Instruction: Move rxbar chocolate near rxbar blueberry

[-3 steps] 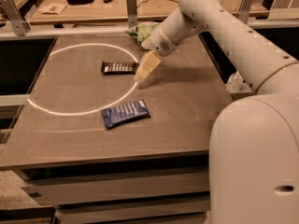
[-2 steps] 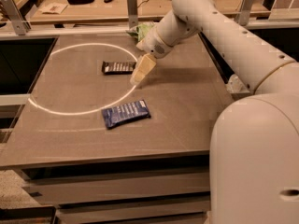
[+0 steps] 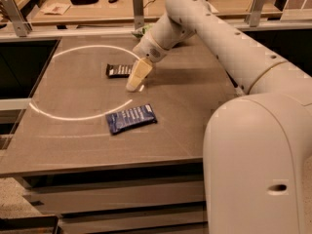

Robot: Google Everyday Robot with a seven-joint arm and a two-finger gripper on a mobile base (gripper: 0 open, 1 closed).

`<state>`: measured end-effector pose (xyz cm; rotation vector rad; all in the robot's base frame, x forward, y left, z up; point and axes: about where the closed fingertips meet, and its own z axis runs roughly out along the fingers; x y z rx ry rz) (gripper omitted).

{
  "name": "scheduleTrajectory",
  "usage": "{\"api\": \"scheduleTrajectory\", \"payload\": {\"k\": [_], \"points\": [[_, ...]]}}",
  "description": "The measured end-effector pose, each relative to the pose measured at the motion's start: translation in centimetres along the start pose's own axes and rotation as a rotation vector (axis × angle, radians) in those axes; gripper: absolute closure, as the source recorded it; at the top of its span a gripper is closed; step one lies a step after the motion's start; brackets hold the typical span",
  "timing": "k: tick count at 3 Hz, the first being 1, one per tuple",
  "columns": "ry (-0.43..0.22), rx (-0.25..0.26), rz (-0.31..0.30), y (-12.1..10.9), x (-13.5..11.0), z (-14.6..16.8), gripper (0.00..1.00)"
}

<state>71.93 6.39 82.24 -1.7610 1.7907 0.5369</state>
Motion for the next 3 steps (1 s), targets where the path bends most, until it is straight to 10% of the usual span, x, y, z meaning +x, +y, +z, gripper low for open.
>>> {"api": "scheduleTrajectory", "payload": {"k": [3], "points": [[0.013, -0.076, 0.030, -0.44, -0.97, 0.84, 0.65]]}}
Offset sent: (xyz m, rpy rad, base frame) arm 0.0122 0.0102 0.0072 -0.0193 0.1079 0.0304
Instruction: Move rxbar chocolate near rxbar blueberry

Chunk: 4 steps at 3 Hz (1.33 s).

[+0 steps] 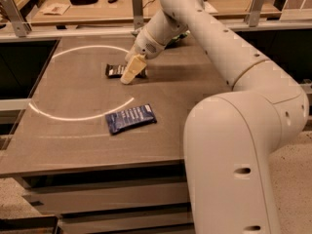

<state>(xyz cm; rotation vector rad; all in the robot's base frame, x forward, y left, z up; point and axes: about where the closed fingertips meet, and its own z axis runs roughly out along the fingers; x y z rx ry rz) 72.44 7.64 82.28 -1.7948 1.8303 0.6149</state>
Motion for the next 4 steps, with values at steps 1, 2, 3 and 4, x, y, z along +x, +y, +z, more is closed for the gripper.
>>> {"api": "scheduleTrajectory", "payload": {"k": [1, 2, 3, 4], "points": [[0.000, 0.000, 0.000, 0.0, -0.3, -0.4, 0.87], [0.000, 0.000, 0.000, 0.0, -0.4, -0.5, 1.00], [-0.005, -0.006, 0.030, 1.0, 1.5, -1.9, 1.00], [-0.007, -0.004, 0.033, 1.4, 2.1, -2.4, 1.00]]}}
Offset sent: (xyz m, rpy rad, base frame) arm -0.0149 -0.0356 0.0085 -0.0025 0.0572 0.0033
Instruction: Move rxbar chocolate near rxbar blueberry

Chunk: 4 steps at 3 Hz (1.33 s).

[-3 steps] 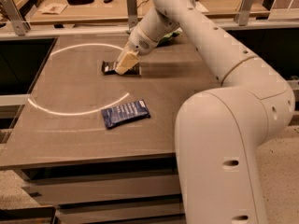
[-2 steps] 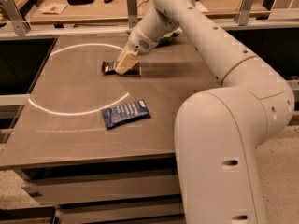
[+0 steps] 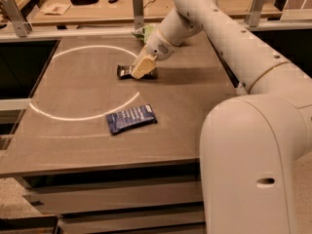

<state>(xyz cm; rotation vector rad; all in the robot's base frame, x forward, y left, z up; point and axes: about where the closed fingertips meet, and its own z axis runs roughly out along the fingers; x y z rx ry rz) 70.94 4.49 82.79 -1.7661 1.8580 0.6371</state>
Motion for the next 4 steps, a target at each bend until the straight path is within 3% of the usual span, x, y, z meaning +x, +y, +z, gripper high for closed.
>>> {"api": "scheduleTrajectory", "payload": {"k": [4], "points": [[0.003, -0.002, 0.000, 0.23, 0.00, -0.31, 1.00]]}}
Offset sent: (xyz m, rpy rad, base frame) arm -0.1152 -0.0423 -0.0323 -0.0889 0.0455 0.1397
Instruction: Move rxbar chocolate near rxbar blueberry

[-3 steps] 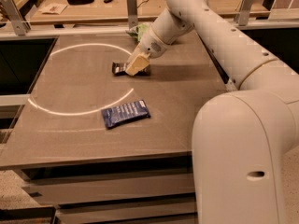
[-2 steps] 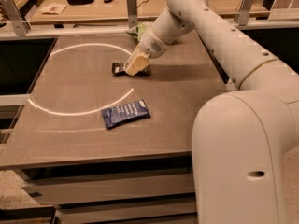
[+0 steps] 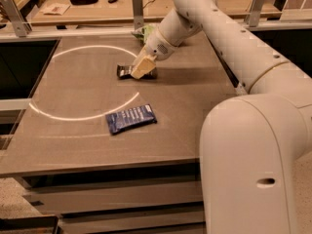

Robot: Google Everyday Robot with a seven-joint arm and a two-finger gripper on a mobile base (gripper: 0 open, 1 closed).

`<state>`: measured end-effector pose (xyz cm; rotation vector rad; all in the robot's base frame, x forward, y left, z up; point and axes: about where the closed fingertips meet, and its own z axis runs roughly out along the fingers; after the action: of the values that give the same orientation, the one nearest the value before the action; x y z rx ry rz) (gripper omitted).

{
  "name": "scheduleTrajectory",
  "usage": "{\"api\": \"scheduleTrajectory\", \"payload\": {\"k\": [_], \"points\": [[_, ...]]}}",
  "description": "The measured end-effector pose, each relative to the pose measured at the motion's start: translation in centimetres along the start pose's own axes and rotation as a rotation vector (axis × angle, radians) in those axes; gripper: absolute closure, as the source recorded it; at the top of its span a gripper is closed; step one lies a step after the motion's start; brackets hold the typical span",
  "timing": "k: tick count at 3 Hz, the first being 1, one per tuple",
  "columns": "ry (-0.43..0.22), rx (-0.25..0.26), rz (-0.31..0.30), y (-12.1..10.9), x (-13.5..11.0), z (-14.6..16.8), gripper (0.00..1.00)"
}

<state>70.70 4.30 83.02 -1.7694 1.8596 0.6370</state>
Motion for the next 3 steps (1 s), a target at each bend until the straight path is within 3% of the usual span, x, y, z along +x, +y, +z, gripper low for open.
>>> {"api": "scheduleTrajectory", "payload": {"k": [3], "points": [[-0.009, -0.019, -0.006, 0.84, -0.23, 0.49, 1.00]]}}
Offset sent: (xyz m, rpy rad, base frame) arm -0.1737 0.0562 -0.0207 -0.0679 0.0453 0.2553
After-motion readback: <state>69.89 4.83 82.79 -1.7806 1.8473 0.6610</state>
